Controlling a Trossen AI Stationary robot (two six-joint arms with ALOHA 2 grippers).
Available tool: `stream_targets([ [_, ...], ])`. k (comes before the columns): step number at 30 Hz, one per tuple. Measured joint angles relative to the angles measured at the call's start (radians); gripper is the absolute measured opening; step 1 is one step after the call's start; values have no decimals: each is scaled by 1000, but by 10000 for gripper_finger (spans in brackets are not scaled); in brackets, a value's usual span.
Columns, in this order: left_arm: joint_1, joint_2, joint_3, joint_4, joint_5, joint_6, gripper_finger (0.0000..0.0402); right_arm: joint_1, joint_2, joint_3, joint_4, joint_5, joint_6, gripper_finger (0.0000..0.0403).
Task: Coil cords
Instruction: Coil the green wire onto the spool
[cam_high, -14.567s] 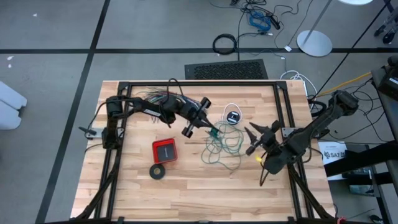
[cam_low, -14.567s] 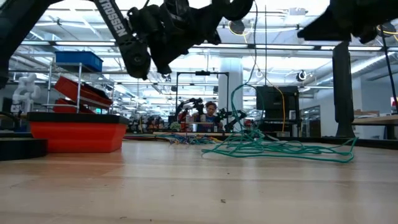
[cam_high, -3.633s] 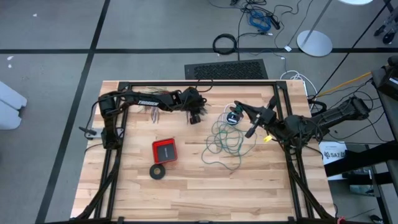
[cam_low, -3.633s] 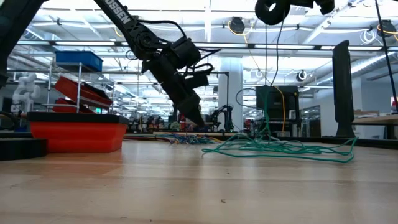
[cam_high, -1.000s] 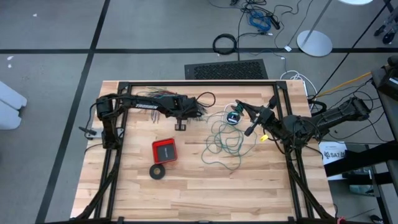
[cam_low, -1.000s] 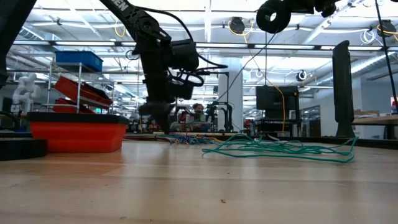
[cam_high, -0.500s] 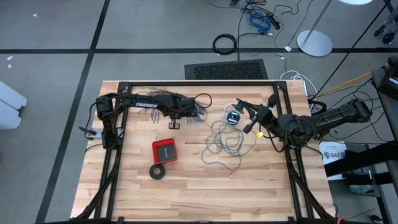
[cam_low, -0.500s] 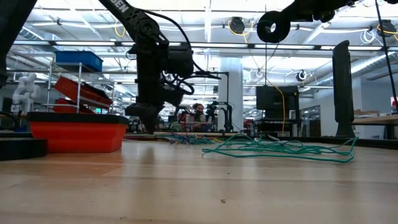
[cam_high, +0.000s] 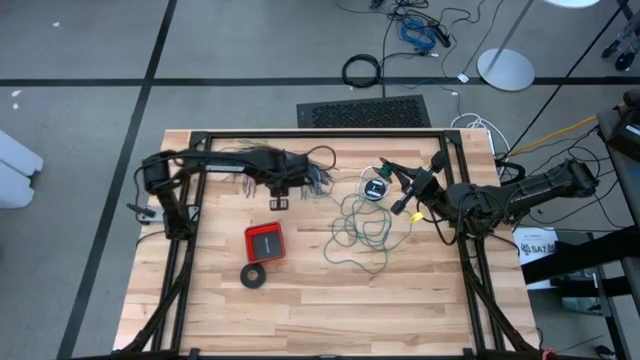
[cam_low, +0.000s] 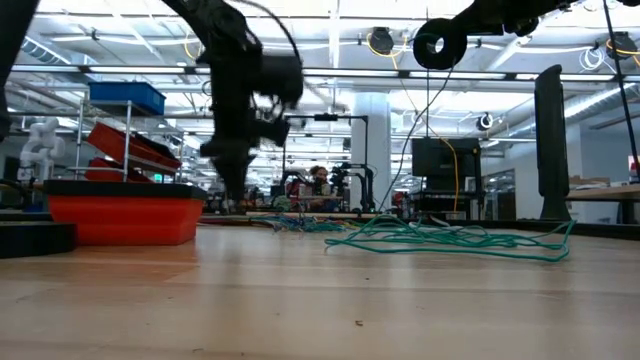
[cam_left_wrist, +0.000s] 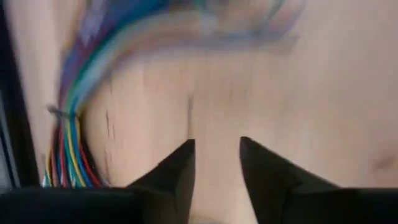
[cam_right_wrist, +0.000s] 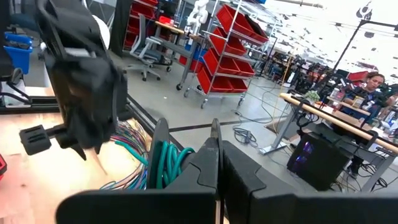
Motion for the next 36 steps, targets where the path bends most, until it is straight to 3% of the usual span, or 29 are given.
stream_targets([
  [4,-35,-111,0,204,132,-65,161,1,0,0,0,-4,6,0],
  [9,-113,-177,-36,633,268,-87,164,1,0,0,16,-39,11,0],
  [13,-177,-146,-42,879,296,-86,164,1,0,0,32,-143,5,0],
  [16,-219,-106,-43,958,294,-86,164,1,0,0,35,-166,24,0],
  [21,-272,-17,-43,1066,247,-68,164,2,0,0,68,-208,28,0],
  [26,-289,76,-44,1205,103,-30,164,2,0,0,84,-239,28,0],
  [36,-332,111,-43,1339,-106,127,164,2,1,0,74,-242,34,0],
])
